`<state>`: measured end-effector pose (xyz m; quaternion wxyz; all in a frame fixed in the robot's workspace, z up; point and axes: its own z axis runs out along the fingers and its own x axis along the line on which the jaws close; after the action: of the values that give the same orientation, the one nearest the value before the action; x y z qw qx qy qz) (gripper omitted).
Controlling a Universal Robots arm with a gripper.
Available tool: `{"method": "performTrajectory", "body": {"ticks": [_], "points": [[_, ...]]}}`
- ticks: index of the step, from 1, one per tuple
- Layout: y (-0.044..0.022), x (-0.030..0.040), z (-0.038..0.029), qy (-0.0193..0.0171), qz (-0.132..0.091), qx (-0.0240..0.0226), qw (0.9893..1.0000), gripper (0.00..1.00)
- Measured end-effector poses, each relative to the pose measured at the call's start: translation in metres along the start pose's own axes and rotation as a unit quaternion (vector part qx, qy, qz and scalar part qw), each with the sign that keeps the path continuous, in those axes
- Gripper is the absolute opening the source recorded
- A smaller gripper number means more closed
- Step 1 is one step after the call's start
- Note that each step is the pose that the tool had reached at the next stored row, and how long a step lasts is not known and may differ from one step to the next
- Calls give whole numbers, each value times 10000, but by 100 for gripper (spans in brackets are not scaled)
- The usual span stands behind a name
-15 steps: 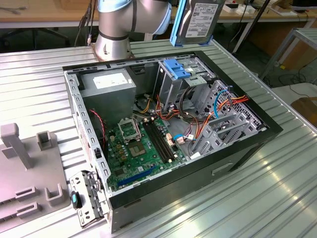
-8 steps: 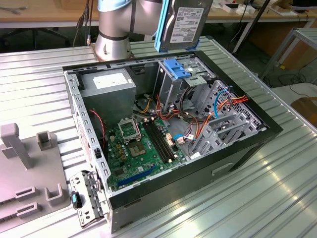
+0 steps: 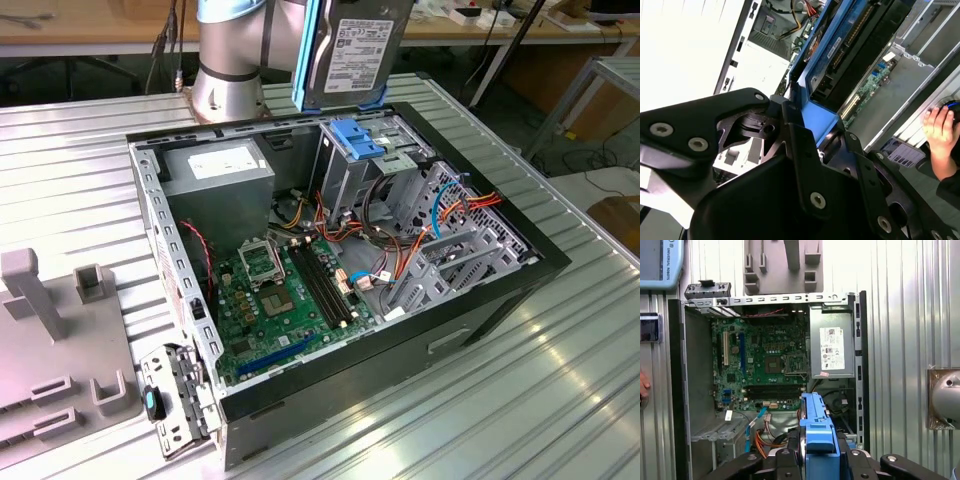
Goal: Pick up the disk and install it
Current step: 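Pick up the disk, then insert the disk into the insertion slot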
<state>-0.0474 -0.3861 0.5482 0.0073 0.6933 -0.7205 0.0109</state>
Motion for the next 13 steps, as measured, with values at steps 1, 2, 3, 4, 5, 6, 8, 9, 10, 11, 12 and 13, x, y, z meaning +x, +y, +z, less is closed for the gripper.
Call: {"method": "performTrajectory", "body": {"ticks": [1, 2, 3, 4, 5, 6, 8, 9, 10, 11, 12, 13], "points": [[1, 0, 0, 0, 0, 0, 10000, 37], [2, 0, 0, 0, 0, 0, 10000, 37], [5, 1, 1, -1, 0, 0, 10000, 37], [5, 4, 0, 0, 1, 0, 10000, 37], [5, 13, 0, 0, 0, 0, 10000, 37], [3, 52, 1, 1, 1, 0, 10000, 37], [1, 111, 3, 0, 0, 0, 10000, 37], [-1, 171, 7, -1, 0, 1, 10000, 37], [-3, 236, 9, 1, 0, 0, 10000, 37], [-4, 264, 12, 0, 0, 0, 10000, 37], [-5, 291, 15, 0, 0, 0, 10000, 37], [-7, 345, 26, 0, 0, 0, 10000, 37]]}}
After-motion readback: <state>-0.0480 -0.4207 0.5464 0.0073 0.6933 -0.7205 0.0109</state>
